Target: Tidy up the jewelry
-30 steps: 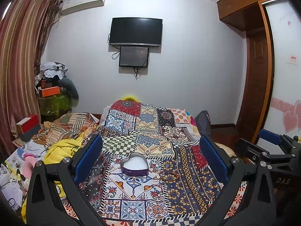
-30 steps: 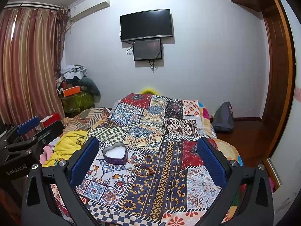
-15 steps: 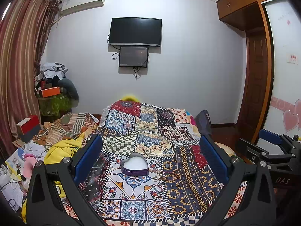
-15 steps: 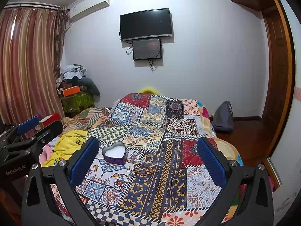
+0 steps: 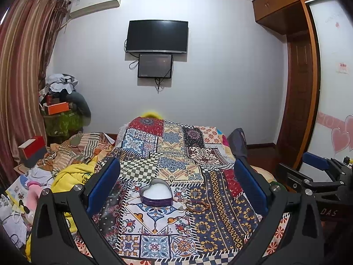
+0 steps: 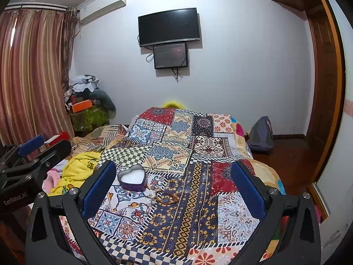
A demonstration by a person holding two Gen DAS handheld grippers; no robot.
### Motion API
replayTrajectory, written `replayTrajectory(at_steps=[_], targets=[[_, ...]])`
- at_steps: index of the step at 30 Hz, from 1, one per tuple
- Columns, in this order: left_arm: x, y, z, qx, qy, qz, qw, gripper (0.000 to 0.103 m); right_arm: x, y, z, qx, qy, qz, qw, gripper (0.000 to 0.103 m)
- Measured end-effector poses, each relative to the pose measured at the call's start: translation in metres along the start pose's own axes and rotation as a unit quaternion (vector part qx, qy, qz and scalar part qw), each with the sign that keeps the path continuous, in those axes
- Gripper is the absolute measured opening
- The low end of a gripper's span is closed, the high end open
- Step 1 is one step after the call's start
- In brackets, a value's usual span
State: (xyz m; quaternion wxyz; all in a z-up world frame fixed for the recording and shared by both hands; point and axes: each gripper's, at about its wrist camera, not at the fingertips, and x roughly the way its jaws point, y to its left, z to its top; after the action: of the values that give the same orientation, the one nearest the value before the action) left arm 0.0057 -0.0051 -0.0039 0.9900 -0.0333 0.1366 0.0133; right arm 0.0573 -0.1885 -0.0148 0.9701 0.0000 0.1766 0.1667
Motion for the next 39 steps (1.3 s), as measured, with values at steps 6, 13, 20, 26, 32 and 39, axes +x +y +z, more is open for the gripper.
replayTrajectory(at_steps=[6, 13, 20, 26, 32, 39], targets=[[0.008, 0.001, -0.001, -0.003, 0.011, 0.001, 0.9999, 0.103, 0.006, -0.002, -0.003, 0.003, 0.012, -0.001, 1.0, 0.103], [0.029, 0.004, -0.008, -0.005, 0.043, 0.002, 0.9991, 0.103, 0.026, -0.013, -0.014, 0.009, 0.044, -0.006, 0.999, 0.103], [0.068, 0.009, -0.024, -0.01, 0.102, 0.002, 0.9947, 0.103, 0.063, -0.032, -0.037, 0.032, 0.106, -0.009, 0.994, 0.103], [0.108, 0.013, -0.05, -0.006, 0.16, 0.018, 0.9869, 0.095, 0.088, -0.046, -0.055, 0.037, 0.156, -0.005, 0.987, 0.103], [0.143, 0.013, -0.085, 0.004, 0.225, 0.004, 0.9742, 0.089, 0.112, -0.05, -0.076, 0.027, 0.206, 0.014, 0.978, 0.081], [0.166, 0.008, -0.118, 0.0, 0.292, -0.034, 0.9557, 0.067, 0.129, -0.048, -0.1, 0.013, 0.256, 0.046, 0.965, 0.053]])
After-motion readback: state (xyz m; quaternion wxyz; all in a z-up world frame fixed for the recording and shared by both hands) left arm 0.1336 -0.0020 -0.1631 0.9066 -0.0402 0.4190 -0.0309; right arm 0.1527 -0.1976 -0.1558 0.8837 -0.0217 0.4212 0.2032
